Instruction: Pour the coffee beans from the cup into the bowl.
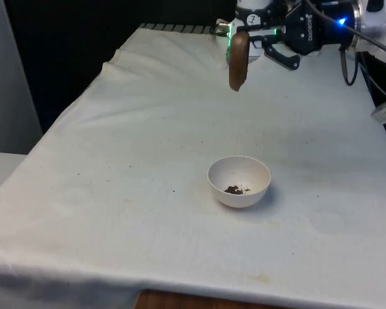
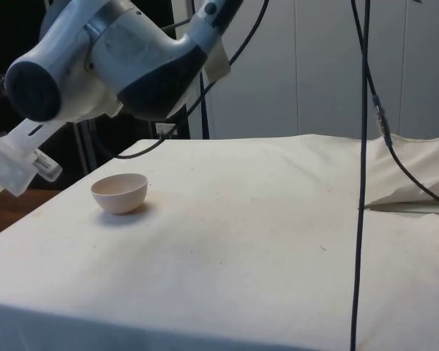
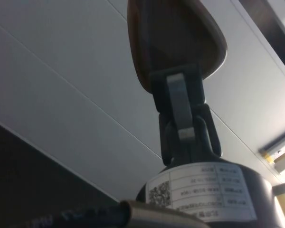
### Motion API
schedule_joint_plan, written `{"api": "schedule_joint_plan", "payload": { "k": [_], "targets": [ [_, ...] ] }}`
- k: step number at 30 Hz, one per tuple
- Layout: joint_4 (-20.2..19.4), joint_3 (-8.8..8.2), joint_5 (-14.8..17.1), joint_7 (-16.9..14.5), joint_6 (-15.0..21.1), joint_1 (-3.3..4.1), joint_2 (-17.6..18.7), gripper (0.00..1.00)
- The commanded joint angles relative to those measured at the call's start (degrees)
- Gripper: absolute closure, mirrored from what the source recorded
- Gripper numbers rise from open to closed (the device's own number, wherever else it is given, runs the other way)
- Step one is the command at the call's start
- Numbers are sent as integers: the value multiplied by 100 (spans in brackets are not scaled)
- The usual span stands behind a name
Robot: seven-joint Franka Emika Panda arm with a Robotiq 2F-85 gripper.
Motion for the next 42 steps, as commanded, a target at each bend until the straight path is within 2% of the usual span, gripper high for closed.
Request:
{"api": "schedule_joint_plan", "payload": {
  "k": [1,7,8,9,13,14,15,16,24,25,26,32,33,34,35,42],
  "targets": [
    [-29,34,63,34,92,-57,-52,99],
    [-29,40,172,57,143,-97,-97,99],
    [0,0,115,29,57,-46,-57,99],
    [-23,40,183,63,143,-97,-103,99],
    [-17,46,235,74,143,-97,-115,99],
    [-11,40,264,80,138,-92,-120,99],
    [6,0,218,52,63,-46,-92,99],
    [-6,46,286,86,143,-92,-126,99],
    [-6,40,441,143,195,-97,-172,99],
    [11,0,390,115,120,-52,-143,99],
    [-6,40,458,149,206,-97,-178,99],
    [6,40,590,195,258,-109,-206,99],
    [23,0,533,160,172,-57,-172,99],
    [23,0,550,166,183,-57,-178,99],
    [17,40,625,206,275,-109,-206,99],
    [52,40,745,241,378,-120,-206,99]
  ]
}}
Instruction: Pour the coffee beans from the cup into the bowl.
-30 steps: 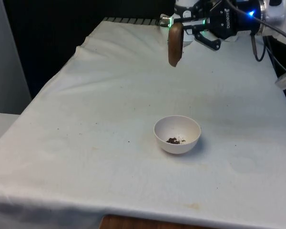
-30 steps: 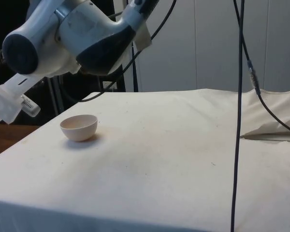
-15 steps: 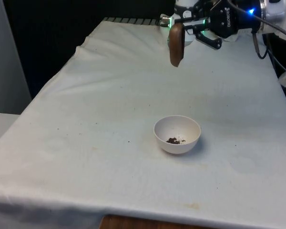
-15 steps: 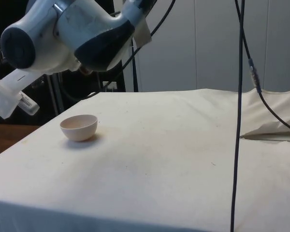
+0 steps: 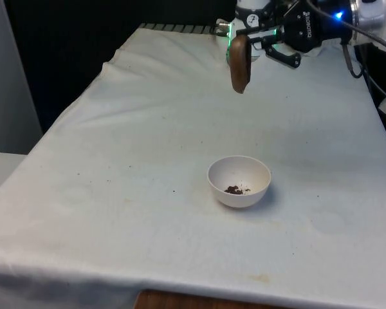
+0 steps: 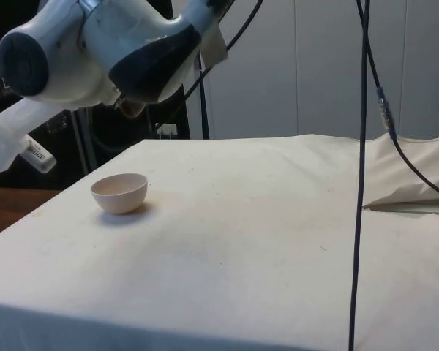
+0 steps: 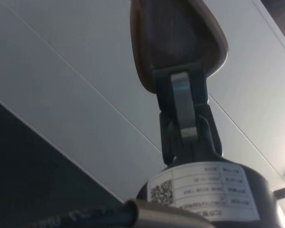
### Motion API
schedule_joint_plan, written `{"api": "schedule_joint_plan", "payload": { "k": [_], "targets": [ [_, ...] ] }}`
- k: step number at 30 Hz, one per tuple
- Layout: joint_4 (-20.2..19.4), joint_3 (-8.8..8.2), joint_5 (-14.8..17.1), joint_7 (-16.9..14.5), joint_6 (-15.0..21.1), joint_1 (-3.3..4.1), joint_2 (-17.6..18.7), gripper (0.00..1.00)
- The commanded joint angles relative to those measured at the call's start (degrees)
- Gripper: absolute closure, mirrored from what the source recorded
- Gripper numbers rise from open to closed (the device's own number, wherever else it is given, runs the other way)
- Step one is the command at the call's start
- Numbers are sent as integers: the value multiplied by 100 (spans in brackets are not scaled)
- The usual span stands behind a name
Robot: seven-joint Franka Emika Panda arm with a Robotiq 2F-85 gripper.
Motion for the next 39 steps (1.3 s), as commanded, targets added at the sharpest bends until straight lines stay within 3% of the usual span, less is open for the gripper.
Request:
{"api": "schedule_joint_plan", "payload": {
  "k": [1,2,4,8,9,10,18,19,20,28,29,30,36,37,38,39],
  "targets": [
    [6,0,17,0,11,-6,0,99],
    [0,40,80,40,120,-57,-23,99],
    [6,40,138,57,189,-80,-29,99],
    [6,40,212,86,281,-103,-40,99],
    [17,-6,155,57,201,-57,-17,99],
    [6,34,252,92,327,-120,-46,99],
    [17,40,424,115,504,-178,-69,99],
    [46,-6,350,80,395,-115,-29,99],
    [17,40,441,115,527,-183,-69,99],
    [6,34,665,132,705,-241,-109,99],
    [52,-11,607,97,590,-178,-63,99],
    [6,34,693,132,722,-246,-115,99],
    [-11,34,871,149,842,-275,-149,99],
    [46,-17,819,103,716,-212,-97,99],
    [-17,34,894,155,859,-281,-155,99],
    [-23,34,922,155,877,-286,-160,99]
  ]
}}
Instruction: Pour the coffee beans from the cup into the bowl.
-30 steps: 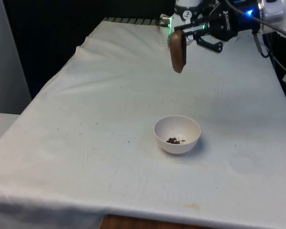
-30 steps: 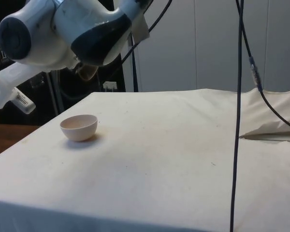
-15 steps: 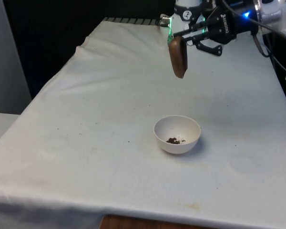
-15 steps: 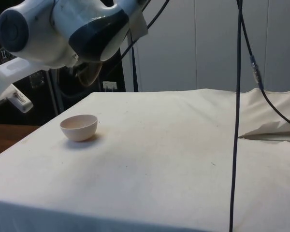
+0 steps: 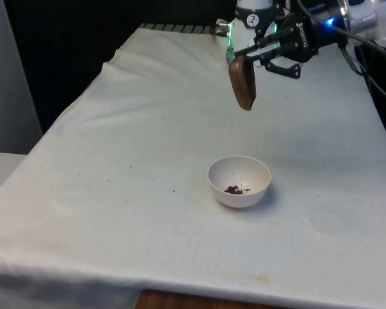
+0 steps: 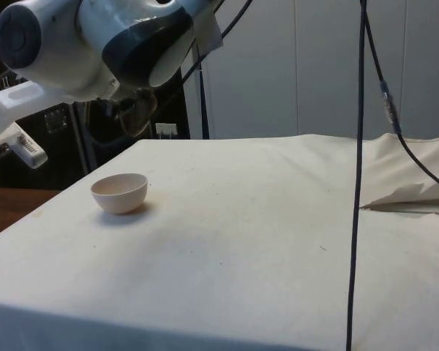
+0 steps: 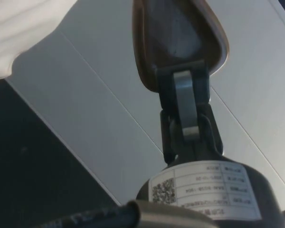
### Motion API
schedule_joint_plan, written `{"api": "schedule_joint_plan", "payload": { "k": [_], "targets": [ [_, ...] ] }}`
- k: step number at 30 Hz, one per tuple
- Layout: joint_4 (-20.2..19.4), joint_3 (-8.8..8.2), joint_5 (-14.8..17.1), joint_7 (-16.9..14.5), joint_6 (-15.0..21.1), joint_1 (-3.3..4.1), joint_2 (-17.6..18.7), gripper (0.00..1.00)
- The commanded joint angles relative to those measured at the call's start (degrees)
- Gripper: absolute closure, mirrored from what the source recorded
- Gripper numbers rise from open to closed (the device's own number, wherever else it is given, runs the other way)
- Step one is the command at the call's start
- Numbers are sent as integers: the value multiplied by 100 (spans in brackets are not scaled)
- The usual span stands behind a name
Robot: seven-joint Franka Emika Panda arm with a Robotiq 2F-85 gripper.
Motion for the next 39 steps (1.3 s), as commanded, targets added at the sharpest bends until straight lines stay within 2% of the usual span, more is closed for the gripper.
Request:
{"api": "schedule_joint_plan", "payload": {
  "k": [1,7,8,9,16,17,18,24,25,26,34,35,36,39],
  "targets": [
    [-69,52,69,46,143,-69,-57,99],
    [-109,46,235,97,264,-97,-80,99],
    [-40,0,206,57,138,-34,-29,99],
    [-115,40,264,109,292,-103,-86,99],
    [-143,11,458,166,470,-138,-92,99],
    [-69,-34,401,120,315,-63,-34,99],
    [-143,6,487,166,493,-143,-97,99],
    [-189,-34,659,183,659,-172,-126,99],
    [-120,-74,607,143,521,-103,-74,99],
    [-189,-34,676,183,676,-178,-126,99],
    [-223,-34,894,183,854,-241,-138,99],
    [-138,-80,854,143,710,-172,-74,99],
    [-235,-40,945,183,888,-252,-143,99],
    [-246,-40,1020,178,945,-269,-149,99]
  ]
}}
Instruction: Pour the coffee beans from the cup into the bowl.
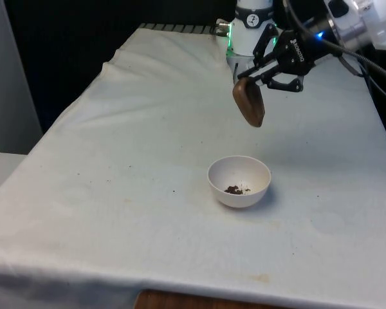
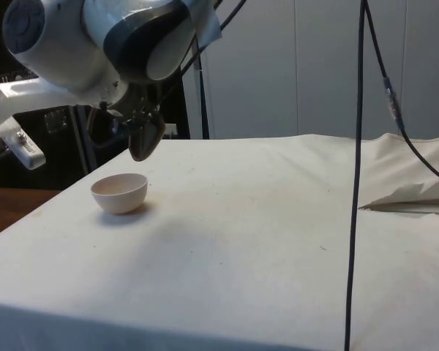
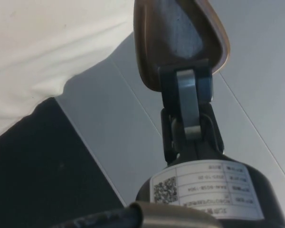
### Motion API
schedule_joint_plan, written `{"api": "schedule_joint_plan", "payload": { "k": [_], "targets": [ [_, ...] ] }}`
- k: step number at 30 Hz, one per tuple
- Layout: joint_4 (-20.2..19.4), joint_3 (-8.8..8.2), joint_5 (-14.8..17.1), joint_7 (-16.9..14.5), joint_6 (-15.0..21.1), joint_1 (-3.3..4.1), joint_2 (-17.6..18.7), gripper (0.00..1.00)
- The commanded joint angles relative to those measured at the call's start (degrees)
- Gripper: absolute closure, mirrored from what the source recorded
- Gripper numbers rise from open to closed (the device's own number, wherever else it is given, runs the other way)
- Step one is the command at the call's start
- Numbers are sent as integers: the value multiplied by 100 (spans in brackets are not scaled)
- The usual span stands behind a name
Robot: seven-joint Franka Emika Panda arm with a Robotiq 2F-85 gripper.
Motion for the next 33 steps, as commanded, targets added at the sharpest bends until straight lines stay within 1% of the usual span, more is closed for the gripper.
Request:
{"api": "schedule_joint_plan", "payload": {
  "k": [1,5,6,7,10,12,13,14,19,21,22,23,31,32,33],
  "targets": [
    [-86,40,57,34,160,-74,-63,99],
    [-115,34,160,29,246,-92,-74,99],
    [-40,-23,138,0,109,-23,-23,99],
    [-126,23,189,29,269,-97,-80,99],
    [-178,-23,304,23,378,-92,-120,99],
    [-212,-46,378,17,453,-103,-138,99],
    [-143,-86,332,0,309,-34,-86,99],
    [-223,-52,413,17,481,-103,-143,99],
    [-286,-97,550,11,613,-109,-178,99],
    [-327,-109,625,6,688,-126,-195,99],
    [-252,-155,584,0,544,-52,-143,99],
    [-338,-115,653,6,716,-126,-201,99],
    [-424,-178,871,-6,928,-143,-241,99],
    [-355,-229,842,-6,796,-69,-195,99],
    [-441,-189,900,-11,957,-143,-252,99]
  ]
}}
